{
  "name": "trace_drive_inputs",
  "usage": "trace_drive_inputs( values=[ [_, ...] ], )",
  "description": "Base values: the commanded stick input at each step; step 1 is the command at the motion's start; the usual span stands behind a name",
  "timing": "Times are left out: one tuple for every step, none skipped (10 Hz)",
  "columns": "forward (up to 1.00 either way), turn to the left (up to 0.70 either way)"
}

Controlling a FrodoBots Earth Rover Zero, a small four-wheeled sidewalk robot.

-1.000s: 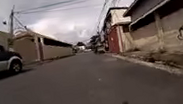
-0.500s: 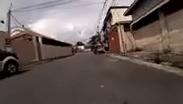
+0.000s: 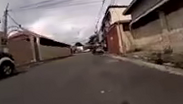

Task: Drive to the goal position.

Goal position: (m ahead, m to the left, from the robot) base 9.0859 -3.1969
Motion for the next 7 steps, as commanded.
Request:
trace_drive_inputs(
  values=[
    [0.70,0.00],
    [0.70,0.00],
    [0.70,0.00],
    [0.70,0.00],
    [0.70,0.00],
    [0.70,0.00],
    [0.70,0.00]
  ],
)
